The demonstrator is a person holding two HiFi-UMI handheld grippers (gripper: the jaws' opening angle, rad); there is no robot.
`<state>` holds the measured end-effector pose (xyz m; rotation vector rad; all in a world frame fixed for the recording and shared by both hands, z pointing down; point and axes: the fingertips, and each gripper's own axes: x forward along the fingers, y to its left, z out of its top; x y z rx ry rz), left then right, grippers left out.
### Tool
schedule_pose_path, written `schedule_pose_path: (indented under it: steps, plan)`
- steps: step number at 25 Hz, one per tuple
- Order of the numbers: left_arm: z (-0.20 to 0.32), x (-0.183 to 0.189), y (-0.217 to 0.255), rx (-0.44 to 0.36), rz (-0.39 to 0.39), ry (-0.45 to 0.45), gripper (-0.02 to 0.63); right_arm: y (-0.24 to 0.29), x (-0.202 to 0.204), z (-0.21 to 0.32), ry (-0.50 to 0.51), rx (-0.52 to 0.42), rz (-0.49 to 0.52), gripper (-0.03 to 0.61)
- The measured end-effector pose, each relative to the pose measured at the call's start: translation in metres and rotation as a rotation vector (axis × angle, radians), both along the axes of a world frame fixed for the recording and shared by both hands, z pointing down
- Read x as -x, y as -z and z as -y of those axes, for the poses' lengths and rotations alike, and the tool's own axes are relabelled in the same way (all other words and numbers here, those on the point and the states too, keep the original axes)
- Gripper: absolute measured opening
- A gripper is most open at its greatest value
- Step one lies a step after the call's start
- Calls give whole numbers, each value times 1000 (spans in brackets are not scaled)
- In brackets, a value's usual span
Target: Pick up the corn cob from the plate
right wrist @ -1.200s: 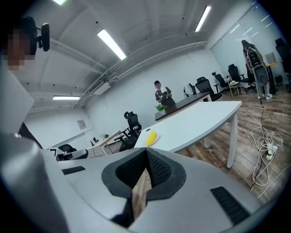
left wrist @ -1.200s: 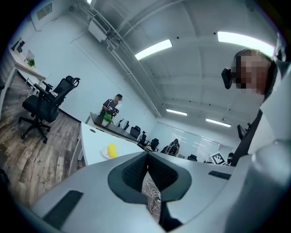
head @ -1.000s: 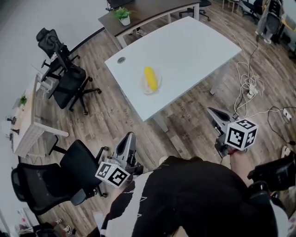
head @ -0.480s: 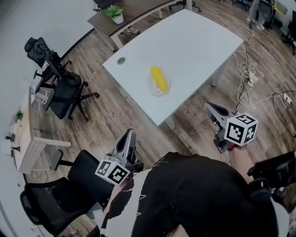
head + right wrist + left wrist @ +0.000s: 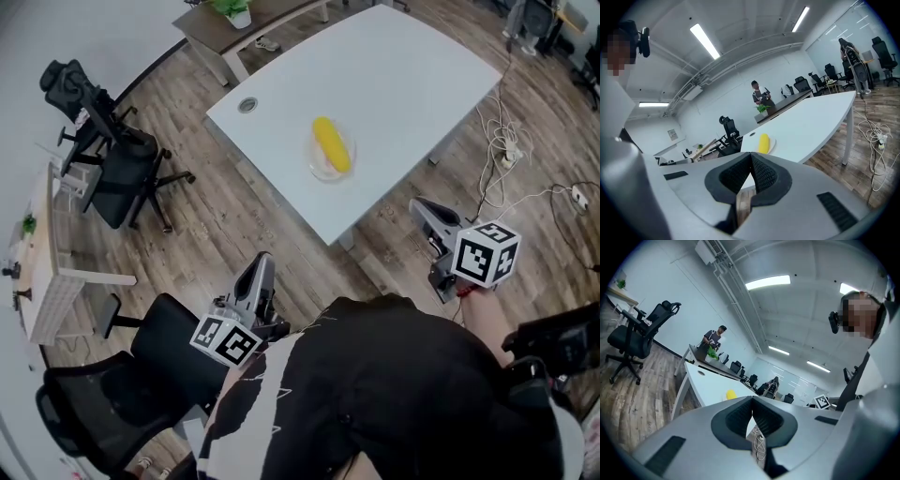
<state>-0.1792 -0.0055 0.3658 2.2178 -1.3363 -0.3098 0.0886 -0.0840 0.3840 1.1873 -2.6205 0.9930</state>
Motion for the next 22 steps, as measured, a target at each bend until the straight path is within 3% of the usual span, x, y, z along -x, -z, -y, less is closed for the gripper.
schedule_pose_path:
  steps: [11, 22]
  plan:
    - [0, 17, -1, -15, 2, 10, 12, -4, 23, 2, 16, 14, 28, 15]
    - [-4, 20, -10, 24, 10, 5, 12, -12, 37, -6, 45, 65, 35, 15]
